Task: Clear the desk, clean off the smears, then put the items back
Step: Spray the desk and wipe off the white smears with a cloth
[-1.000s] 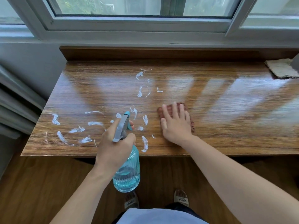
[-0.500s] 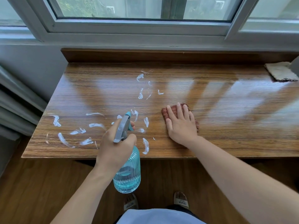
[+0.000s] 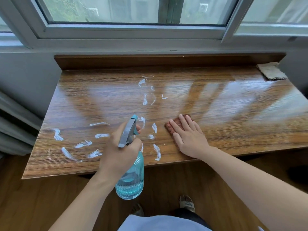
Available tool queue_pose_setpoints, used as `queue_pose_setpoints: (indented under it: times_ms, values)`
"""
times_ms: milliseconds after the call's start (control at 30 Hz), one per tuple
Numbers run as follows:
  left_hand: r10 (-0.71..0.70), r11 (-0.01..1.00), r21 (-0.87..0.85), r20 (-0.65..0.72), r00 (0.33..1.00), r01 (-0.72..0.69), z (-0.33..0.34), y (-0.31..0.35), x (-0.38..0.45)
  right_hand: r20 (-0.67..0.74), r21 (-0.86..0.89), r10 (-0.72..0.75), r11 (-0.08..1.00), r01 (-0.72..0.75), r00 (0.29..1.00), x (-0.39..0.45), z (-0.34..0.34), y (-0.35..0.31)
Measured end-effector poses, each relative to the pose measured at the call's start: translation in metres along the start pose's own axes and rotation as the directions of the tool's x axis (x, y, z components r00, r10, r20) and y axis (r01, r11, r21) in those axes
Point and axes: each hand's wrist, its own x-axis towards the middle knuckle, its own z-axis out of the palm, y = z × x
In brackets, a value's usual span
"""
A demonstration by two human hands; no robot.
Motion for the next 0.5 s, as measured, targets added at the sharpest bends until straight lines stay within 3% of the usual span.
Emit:
queue_pose_setpoints:
  times_ms: [100, 167, 333, 433, 500]
  values:
    - [0.013, 1.0, 0.0, 0.015, 1.0, -0.013, -0.007, -0.002, 0.001, -0.04, 0.043, 0.152, 0.988, -0.151, 0.988, 0.01, 0.004, -0.024]
    - [0.014, 1.0, 0.012, 0.024, 1.0, -0.014, -0.01, -0.003, 0.004, -0.058, 0.008, 0.082, 0.997, -0.082, 0.995, -0.003, 0.01, -0.029]
    - [0.037, 0.999, -0.022, 0.066, 0.997, -0.036, -0.015, 0.005, 0.015, -0.003, 0.001, -0.243, 0.97, 0.243, 0.97, -0.054, 0.012, -0.004]
    - [0.044, 0.999, -0.026, 0.077, 0.996, -0.042, -0.015, 0.008, 0.023, 0.03, -0.027, -0.289, 0.957, 0.29, 0.957, -0.06, 0.006, 0.004]
    - [0.034, 0.999, -0.017, 0.062, 0.997, -0.033, -0.014, 0.01, 0.029, 0.017, -0.051, -0.225, 0.973, 0.226, 0.974, -0.045, 0.004, 0.005]
